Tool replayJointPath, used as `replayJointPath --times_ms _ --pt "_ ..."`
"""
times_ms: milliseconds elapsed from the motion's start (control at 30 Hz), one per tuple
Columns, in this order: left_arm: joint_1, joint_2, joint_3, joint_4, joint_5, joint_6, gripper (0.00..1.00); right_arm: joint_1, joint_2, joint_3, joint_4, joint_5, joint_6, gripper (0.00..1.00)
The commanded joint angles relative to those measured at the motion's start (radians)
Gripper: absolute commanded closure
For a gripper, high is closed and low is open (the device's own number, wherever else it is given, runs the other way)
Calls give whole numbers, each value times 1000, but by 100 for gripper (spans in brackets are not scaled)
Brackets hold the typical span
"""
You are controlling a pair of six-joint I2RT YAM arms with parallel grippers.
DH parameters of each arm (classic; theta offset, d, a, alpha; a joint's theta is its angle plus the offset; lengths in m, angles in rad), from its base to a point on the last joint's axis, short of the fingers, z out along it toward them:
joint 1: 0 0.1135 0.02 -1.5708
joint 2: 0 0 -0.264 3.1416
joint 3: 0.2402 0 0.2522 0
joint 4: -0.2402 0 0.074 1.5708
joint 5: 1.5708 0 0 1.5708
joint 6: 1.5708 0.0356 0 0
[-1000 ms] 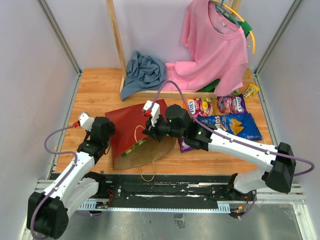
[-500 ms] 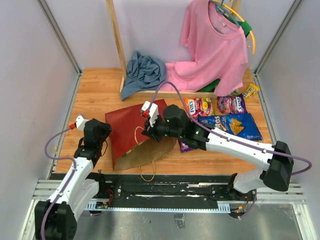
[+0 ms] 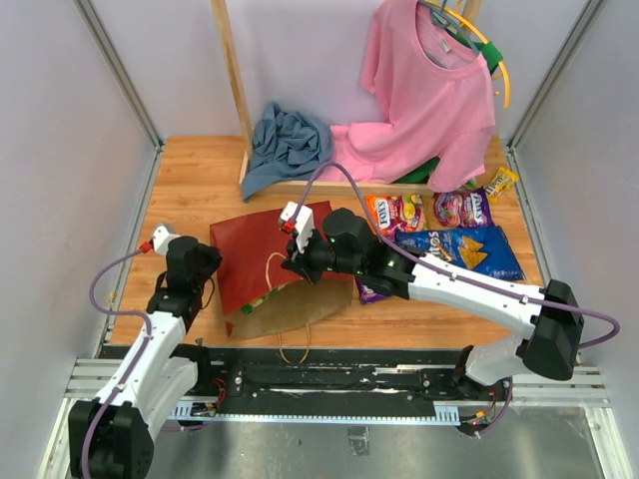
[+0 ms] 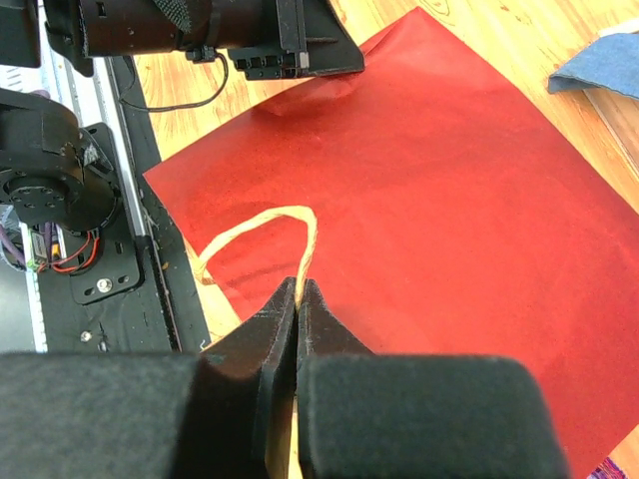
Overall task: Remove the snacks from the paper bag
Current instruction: Adjust the paper bag at the center of the board.
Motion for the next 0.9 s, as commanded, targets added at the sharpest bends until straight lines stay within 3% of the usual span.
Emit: replayJointPath --times_ms 0,600,867 --pt "9 3 51 1 -12 47 96 12 9 48 9 -13 -3 99" --pt "9 354 198 217 58 127 95 1 118 184 -62 64 -70 99" --pt "9 597 339 371 237 172 97 -23 150 194 -91 132 -95 99"
